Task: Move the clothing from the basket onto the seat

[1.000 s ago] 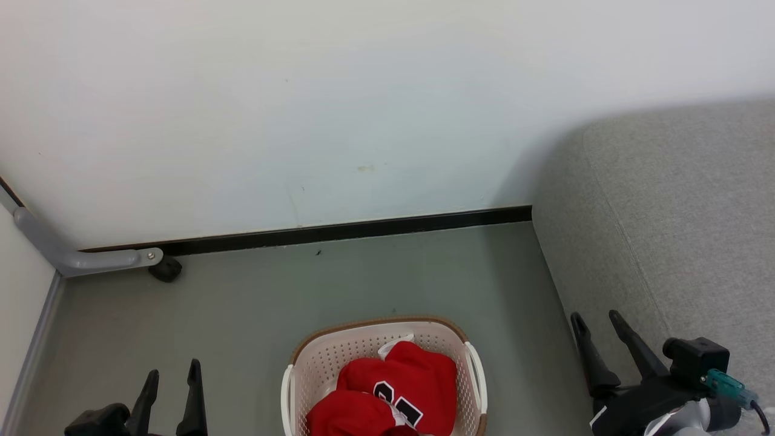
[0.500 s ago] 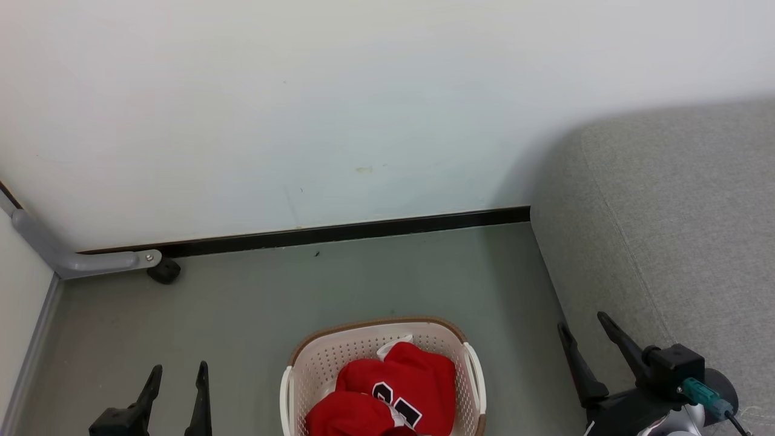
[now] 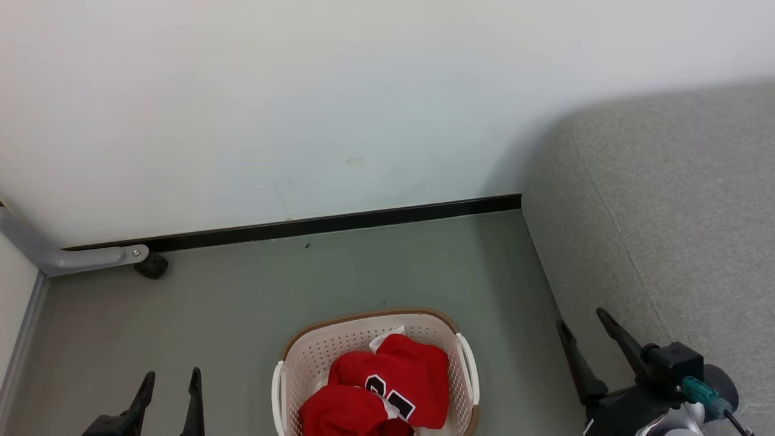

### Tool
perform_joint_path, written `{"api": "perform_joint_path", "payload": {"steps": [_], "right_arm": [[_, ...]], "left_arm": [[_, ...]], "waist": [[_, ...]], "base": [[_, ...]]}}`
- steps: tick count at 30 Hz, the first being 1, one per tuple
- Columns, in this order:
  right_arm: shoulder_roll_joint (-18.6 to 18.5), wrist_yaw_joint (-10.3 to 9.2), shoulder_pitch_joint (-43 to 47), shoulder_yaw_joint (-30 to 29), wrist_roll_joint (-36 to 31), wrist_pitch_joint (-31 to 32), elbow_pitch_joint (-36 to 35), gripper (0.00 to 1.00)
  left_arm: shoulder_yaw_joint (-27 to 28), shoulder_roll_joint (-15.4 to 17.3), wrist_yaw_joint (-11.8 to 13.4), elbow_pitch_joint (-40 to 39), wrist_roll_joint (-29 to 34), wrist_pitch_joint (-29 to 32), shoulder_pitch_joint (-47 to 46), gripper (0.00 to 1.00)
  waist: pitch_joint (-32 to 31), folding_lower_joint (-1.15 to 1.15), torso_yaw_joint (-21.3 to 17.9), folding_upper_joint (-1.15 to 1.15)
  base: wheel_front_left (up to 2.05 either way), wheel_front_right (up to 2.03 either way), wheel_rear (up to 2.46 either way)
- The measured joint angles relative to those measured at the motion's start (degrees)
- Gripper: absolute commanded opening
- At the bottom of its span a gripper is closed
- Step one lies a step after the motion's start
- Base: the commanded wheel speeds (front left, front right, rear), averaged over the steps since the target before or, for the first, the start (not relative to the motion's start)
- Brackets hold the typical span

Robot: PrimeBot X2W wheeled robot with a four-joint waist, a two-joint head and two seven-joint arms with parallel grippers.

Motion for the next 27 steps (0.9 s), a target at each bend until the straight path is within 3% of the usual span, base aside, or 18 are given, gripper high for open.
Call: {"api": "perform_joint_path", "payload": {"steps": [13,27], "right_arm": [[0.0,-0.09,-0.8,-1.8,-1.0,0.0,-2.4,1.00],[0.8,-0.25,-4.3,-2.3,-3.0,0.0,-7.0,1.00]], "left_arm": [[0.0,-0.6,-0.9,-1.7,0.2,0.0,0.0,1.00],[-2.2,-2.3,-1.4,-1.8,0.0,0.0,-6.6,1.00]], "waist": [[5.0,0.00,-2.5,0.00],[14.0,0.02,-6.5,0.01]], "base": [[0.00,0.00,0.00],[0.00,0.00,0.00]]}}
